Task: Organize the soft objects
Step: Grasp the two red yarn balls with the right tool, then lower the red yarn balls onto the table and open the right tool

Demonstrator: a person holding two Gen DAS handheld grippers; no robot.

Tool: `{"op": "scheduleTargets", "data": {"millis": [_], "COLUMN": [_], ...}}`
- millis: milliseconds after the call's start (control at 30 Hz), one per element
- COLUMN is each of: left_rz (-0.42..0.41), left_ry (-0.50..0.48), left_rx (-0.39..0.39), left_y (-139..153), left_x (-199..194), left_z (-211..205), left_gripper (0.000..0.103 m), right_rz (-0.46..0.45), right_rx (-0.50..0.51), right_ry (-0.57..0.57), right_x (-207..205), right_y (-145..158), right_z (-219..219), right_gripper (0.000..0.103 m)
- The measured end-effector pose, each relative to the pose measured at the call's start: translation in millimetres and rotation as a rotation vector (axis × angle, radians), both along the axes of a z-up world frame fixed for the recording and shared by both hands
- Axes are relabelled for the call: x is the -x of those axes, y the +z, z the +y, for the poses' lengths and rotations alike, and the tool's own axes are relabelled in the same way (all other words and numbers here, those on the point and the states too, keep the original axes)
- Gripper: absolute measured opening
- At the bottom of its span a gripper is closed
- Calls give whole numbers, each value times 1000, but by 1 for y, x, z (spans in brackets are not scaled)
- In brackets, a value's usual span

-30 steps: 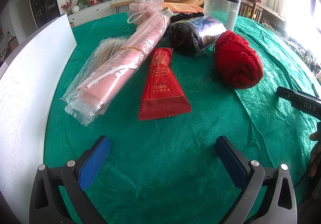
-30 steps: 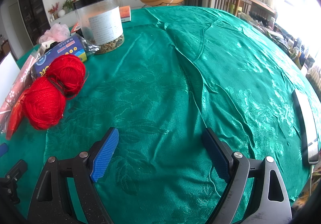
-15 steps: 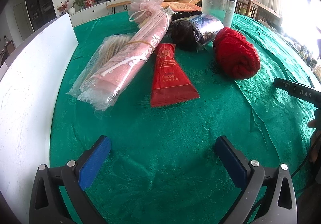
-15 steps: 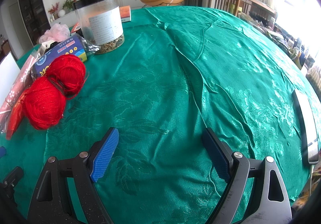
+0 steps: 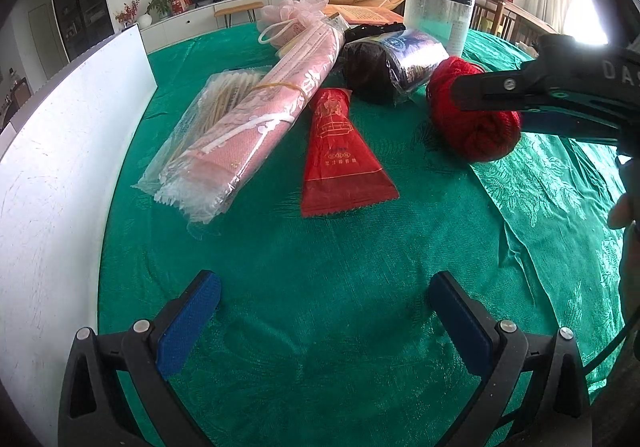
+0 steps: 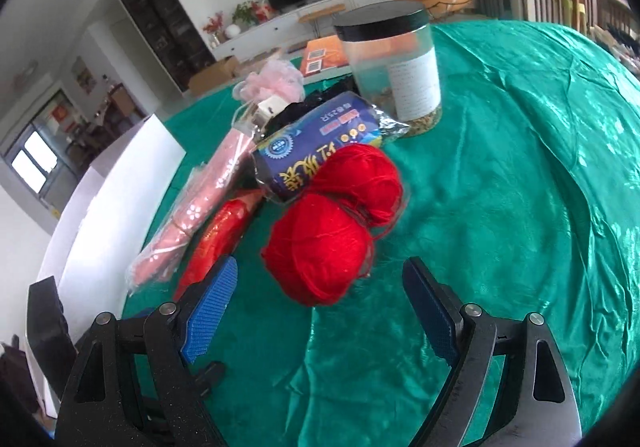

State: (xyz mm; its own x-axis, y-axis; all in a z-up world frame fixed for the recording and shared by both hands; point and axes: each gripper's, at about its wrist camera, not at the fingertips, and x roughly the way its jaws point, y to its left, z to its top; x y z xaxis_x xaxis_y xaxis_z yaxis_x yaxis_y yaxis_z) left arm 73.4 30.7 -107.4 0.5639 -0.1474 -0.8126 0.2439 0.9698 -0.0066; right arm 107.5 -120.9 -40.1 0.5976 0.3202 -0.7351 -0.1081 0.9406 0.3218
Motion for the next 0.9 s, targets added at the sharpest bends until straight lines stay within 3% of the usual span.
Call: {"op": "scheduleTargets", "data": {"millis": [133,167,200,267,400,533,733,900], "left_rz": [0,0,0,0,0,0,0,0], "left_ry": [0,0,0,0,0,0,0,0], "left_rx": [0,0,0,0,0,1,1,1], "left_y": [0,0,0,0,0,0,0,0], "left_x": [0,0,0,0,0,0,0,0], "left_z": [0,0,0,0,0,0,0,0], "left_gripper": [103,103,103,103,103,103,103,103], "right_rz": [79,68,59,39,-65,-115,-6,-51], "right_rx": [123,135,143,135,297,392,263,207], "right_ry": [41,28,12,1,-64,-166,-190,-232], "right_x": [-30,-30,-27,-17,6,-7,-21,22], "right_y": [-16,-17,-17,-13,9,24,-14,-17], "right_z": [28,26,21,8,-27,-70,-105,-109], "right_gripper": [83,60,52,52,52,52,68,73]}}
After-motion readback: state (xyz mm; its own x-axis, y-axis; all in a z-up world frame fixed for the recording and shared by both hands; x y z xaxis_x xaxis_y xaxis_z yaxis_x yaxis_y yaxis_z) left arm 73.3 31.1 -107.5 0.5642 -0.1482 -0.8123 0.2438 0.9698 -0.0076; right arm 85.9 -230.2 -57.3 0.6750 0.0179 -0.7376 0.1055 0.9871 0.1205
